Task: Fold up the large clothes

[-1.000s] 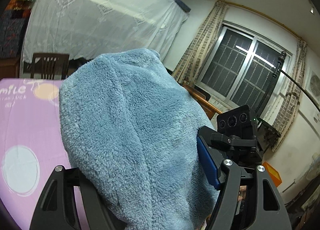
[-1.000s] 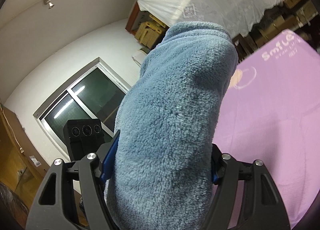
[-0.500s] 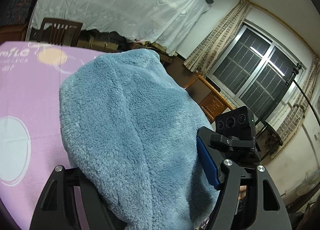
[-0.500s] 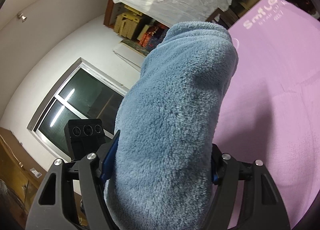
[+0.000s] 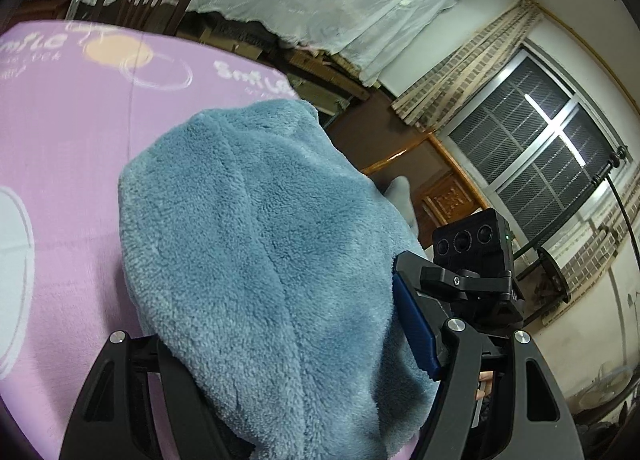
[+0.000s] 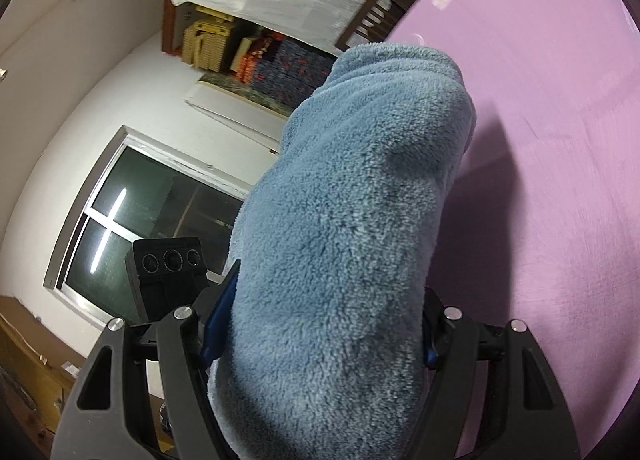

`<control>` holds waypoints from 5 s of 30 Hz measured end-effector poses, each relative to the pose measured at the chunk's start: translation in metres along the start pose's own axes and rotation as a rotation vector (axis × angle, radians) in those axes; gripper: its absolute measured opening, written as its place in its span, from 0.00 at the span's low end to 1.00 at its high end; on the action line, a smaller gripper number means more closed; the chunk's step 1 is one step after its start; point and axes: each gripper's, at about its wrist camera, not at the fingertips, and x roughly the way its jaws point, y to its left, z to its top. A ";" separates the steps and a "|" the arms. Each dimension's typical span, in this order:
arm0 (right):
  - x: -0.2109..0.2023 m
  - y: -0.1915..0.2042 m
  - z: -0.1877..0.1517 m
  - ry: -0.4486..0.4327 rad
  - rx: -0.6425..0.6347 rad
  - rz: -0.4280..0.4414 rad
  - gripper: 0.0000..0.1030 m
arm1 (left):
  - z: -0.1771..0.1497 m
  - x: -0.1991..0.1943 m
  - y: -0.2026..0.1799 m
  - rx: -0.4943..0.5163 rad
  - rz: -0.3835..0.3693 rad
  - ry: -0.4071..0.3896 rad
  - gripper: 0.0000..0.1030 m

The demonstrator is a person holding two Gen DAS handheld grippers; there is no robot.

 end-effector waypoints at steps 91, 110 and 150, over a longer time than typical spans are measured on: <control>-0.026 0.130 -0.121 -0.244 -0.530 -0.731 0.95 | -0.101 -0.066 -0.107 0.208 0.787 -0.217 0.96; -0.028 0.129 -0.122 -0.242 -0.522 -0.724 0.95 | -0.103 -0.064 -0.107 0.195 0.774 -0.205 0.96; -0.026 0.129 -0.127 -0.241 -0.517 -0.721 0.95 | -0.106 -0.063 -0.113 0.216 0.820 -0.226 0.96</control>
